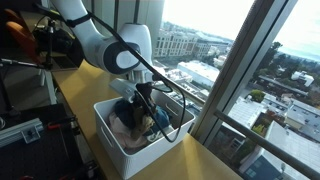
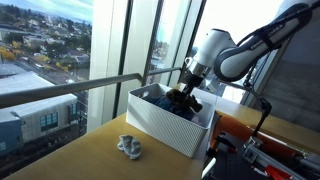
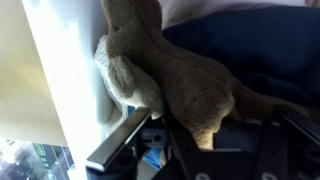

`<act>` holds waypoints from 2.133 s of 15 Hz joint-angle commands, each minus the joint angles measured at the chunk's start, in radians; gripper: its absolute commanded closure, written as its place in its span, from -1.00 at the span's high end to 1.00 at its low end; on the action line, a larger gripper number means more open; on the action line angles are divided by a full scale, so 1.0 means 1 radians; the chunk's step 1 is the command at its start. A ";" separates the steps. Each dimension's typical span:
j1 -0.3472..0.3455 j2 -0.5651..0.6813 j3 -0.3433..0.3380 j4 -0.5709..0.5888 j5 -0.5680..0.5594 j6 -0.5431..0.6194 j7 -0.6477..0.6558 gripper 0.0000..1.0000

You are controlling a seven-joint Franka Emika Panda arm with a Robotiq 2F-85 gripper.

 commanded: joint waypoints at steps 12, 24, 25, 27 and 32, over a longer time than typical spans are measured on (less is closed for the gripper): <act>0.096 -0.268 0.114 0.065 0.077 -0.017 0.053 1.00; 0.266 0.019 0.199 0.163 -0.067 -0.032 0.251 1.00; 0.286 0.053 0.188 0.186 -0.046 -0.037 0.239 1.00; 0.307 0.140 0.179 0.257 -0.026 -0.050 0.228 1.00; 0.331 0.341 0.133 0.450 0.003 -0.109 0.207 1.00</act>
